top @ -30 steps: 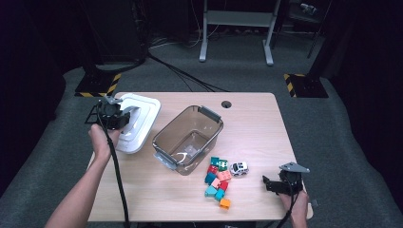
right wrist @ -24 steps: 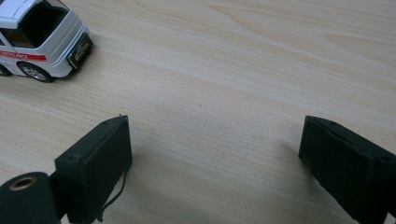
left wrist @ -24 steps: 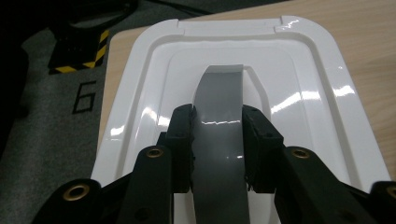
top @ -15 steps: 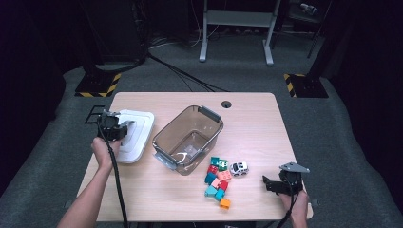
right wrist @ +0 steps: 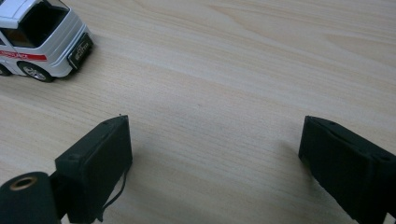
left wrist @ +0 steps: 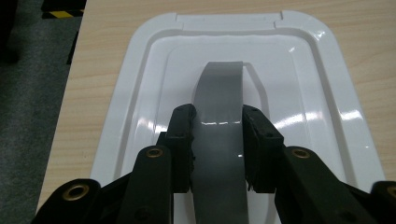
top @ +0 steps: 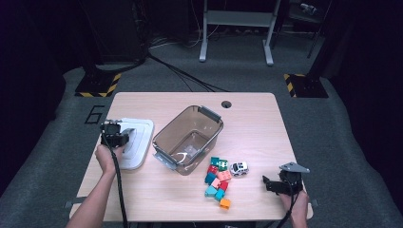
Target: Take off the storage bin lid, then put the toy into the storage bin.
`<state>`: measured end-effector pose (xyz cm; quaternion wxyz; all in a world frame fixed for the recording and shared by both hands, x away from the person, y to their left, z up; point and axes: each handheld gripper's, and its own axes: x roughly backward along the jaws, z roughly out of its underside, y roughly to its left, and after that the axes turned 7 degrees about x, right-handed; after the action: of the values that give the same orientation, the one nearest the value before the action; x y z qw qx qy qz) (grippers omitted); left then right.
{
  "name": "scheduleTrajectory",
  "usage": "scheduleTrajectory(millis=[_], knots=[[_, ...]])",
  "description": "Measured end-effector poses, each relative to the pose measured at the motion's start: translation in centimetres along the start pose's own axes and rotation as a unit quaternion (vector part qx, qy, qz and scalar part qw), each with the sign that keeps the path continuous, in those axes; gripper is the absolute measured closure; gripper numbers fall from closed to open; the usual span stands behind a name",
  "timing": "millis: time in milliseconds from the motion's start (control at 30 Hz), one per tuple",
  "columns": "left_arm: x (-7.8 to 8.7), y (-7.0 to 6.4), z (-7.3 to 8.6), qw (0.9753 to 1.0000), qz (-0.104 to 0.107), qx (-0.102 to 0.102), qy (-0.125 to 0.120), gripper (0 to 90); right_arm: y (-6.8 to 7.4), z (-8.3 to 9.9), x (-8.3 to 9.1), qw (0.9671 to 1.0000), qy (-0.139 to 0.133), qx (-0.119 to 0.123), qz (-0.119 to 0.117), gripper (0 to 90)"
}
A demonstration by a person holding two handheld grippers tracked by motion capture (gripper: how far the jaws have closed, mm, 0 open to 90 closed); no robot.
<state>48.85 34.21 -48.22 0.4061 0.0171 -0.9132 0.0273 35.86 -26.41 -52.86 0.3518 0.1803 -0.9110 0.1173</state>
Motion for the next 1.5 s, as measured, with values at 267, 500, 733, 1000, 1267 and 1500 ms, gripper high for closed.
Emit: scheduleTrajectory(millis=[267, 500, 733, 1000, 1267, 1500], knots=[[0.3, 0.2, 0.3, 0.9998, 0.003, 0.013, -0.012, 52.7, 0.0, 0.0, 0.0, 1.0000, 0.000, 0.000, -0.002, 8.9], [2.9, 0.1, 1.0, 0.9989, 0.032, -0.013, -0.033, 14.8, 0.0, 0.0, 0.0, 1.0000, -0.002, -0.002, -0.001, 8.9], [5.6, -0.6, 3.0, 0.9946, 0.080, -0.042, -0.051, 4.9, 0.0, 0.0, 0.0, 1.0000, 0.001, -0.001, -0.002, 8.9], [7.2, -1.9, 5.6, 0.9897, 0.112, -0.071, -0.054, 2.0, 0.0, 0.0, 0.0, 1.0000, -0.002, -0.002, -0.001, 8.9], [7.5, -2.8, 7.5, 0.9868, 0.129, -0.082, -0.054, 1.2, 0.0, 0.0, 0.0, 1.0000, 0.000, 0.000, -0.002, 8.9], [8.4, -3.9, 10.1, 0.9820, 0.141, -0.111, -0.058, 0.1, 0.0, 0.0, 0.0, 1.0000, 0.001, 0.001, -0.003, 8.9]])
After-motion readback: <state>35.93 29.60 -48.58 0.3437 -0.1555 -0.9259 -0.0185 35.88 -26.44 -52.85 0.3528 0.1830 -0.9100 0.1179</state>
